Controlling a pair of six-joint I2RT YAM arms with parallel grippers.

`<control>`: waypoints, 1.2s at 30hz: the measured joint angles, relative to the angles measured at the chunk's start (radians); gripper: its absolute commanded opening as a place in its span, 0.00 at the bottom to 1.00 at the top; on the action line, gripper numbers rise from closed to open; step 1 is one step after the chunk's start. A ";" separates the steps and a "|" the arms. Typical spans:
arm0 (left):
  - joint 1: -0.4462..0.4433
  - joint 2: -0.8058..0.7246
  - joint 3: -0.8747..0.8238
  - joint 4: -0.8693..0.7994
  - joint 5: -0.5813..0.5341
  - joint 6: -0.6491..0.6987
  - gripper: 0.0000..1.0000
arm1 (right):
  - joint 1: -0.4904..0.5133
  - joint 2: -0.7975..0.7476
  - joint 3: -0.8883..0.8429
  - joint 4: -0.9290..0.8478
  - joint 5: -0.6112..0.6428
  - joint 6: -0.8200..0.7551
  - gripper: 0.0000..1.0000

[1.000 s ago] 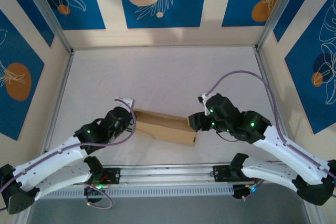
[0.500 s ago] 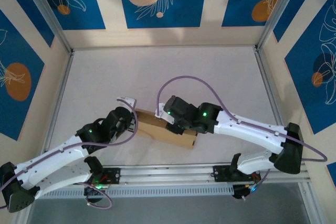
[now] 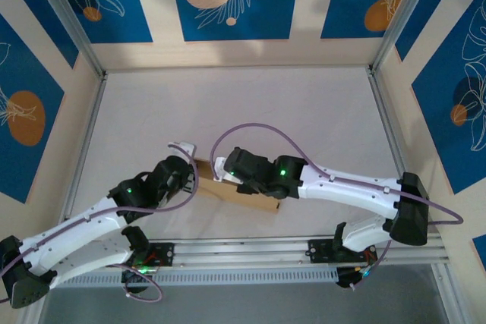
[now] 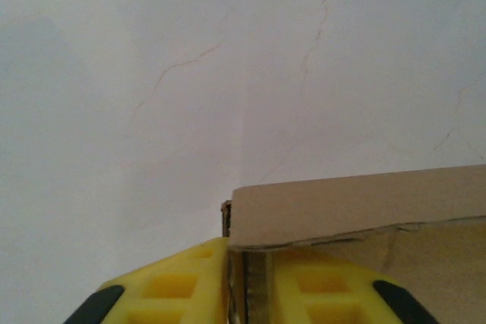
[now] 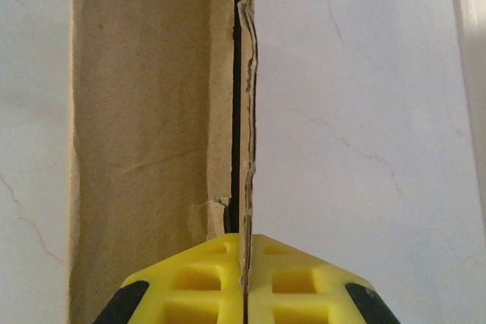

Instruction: Fold the paper box

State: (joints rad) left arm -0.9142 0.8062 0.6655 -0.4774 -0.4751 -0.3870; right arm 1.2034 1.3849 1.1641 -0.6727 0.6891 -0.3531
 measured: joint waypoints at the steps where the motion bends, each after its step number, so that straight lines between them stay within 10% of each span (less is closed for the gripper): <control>1: 0.000 -0.008 0.000 -0.008 0.003 -0.003 0.23 | 0.007 0.006 -0.001 0.009 0.013 -0.005 0.04; 17: -0.001 -0.113 0.049 -0.153 0.079 -0.103 0.29 | 0.113 0.047 -0.131 0.235 0.330 -0.088 0.00; 36: 0.000 -0.033 0.234 -0.200 0.011 -0.108 0.28 | 0.147 0.053 -0.151 0.269 0.386 -0.115 0.00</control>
State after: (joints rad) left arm -0.9146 0.7731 0.8997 -0.6773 -0.4644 -0.4950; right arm 1.3502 1.4376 1.0130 -0.4034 1.0752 -0.4683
